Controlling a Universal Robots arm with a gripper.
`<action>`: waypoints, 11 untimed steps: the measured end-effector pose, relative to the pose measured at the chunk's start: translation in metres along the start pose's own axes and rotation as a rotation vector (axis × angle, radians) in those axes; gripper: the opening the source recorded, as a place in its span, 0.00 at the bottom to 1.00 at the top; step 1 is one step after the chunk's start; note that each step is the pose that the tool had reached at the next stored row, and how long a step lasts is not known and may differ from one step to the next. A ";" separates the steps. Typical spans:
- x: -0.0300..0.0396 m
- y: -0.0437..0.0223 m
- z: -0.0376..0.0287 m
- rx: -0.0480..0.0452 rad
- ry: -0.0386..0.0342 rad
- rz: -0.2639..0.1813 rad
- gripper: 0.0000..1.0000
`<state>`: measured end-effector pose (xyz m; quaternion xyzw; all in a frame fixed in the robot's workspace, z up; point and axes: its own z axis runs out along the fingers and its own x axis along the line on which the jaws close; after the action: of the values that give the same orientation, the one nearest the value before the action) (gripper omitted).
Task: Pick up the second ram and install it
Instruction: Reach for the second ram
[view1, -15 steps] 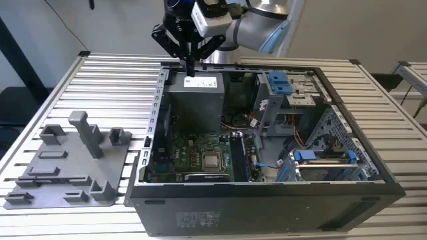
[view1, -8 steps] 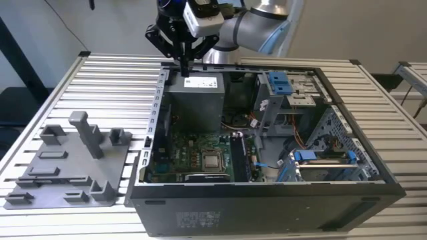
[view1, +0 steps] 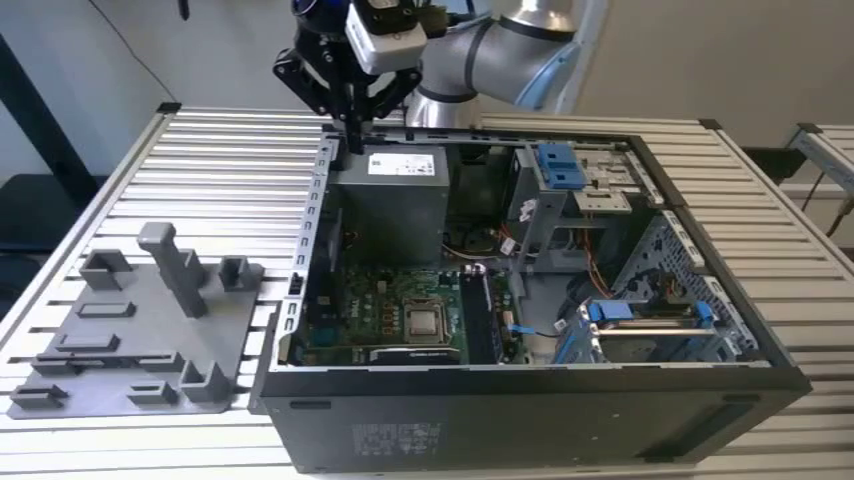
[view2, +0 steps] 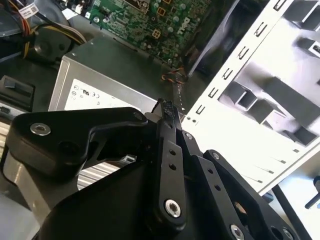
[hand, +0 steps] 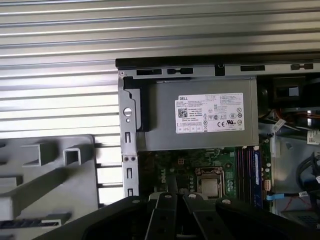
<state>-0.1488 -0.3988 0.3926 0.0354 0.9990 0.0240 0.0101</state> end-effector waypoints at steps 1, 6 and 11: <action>0.0016 -0.0001 0.0000 0.0000 0.0000 0.000 0.11; 0.0098 -0.0007 -0.0002 0.0000 0.0000 0.000 0.11; 0.0185 -0.0013 -0.0004 0.0000 0.0000 0.000 0.11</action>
<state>-0.1673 -0.3988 0.3925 0.0354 0.9990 0.0240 0.0101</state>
